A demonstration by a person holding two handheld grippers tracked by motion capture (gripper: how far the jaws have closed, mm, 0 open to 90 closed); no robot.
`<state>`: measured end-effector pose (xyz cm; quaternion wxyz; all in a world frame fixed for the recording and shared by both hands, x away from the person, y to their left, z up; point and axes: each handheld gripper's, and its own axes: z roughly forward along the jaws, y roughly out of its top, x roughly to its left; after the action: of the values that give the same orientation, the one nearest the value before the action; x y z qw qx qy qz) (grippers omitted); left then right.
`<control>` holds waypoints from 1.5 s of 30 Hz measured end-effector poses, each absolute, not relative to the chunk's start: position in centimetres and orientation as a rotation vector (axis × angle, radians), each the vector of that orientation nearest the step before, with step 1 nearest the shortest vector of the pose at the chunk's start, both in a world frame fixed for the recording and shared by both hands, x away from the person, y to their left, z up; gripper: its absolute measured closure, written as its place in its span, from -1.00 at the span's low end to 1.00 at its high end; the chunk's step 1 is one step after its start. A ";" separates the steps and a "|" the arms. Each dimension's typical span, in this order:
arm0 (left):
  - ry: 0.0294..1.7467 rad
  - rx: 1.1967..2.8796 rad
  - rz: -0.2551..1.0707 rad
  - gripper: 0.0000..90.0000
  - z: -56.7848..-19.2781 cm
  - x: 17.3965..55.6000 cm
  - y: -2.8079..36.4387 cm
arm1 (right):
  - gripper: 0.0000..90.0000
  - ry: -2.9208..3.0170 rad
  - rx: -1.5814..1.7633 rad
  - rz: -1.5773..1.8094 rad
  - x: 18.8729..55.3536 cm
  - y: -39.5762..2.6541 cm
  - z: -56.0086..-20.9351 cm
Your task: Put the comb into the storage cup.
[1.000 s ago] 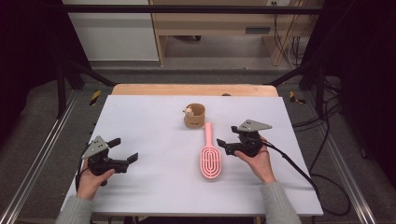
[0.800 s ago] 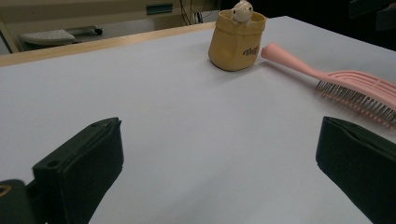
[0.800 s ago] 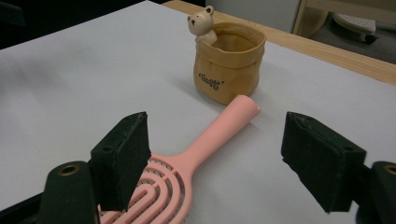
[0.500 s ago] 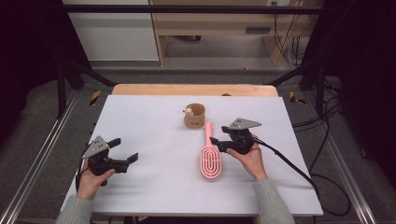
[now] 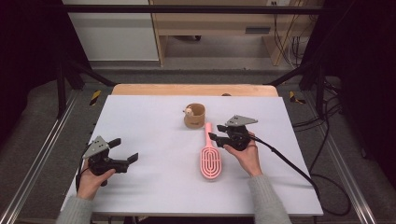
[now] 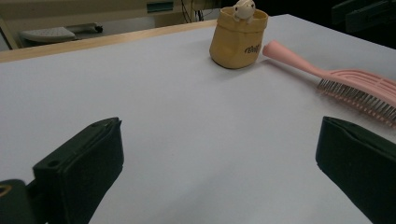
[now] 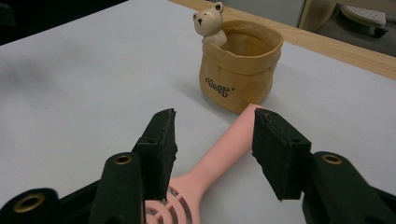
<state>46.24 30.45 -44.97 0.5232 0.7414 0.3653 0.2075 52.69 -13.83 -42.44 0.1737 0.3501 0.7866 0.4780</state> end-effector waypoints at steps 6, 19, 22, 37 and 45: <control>0.875 1.773 0.494 -0.98 -45.0 46.2 30.5 | 0.30 2.254 0.990 1.352 53.3 -13.2 -42.3; 0.873 1.769 0.493 -0.98 -44.9 46.2 30.5 | 0.67 2.303 0.994 1.300 54.3 -12.2 -42.1; 0.873 1.769 0.493 -0.98 -44.9 46.2 30.5 | 0.74 2.301 1.005 1.295 54.6 -12.1 -42.2; 0.873 1.768 0.493 -0.98 -45.0 46.2 30.5 | 0.97 2.341 1.019 1.262 55.9 -11.3 -42.7; 0.874 1.769 0.493 -0.98 -45.0 46.2 30.5 | 1.00 2.370 1.020 1.240 56.4 -11.2 -43.2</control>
<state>46.25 30.46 -44.98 0.5259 0.7399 0.3654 0.2060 56.42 -11.16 -43.19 0.1388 0.3529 0.8199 0.4289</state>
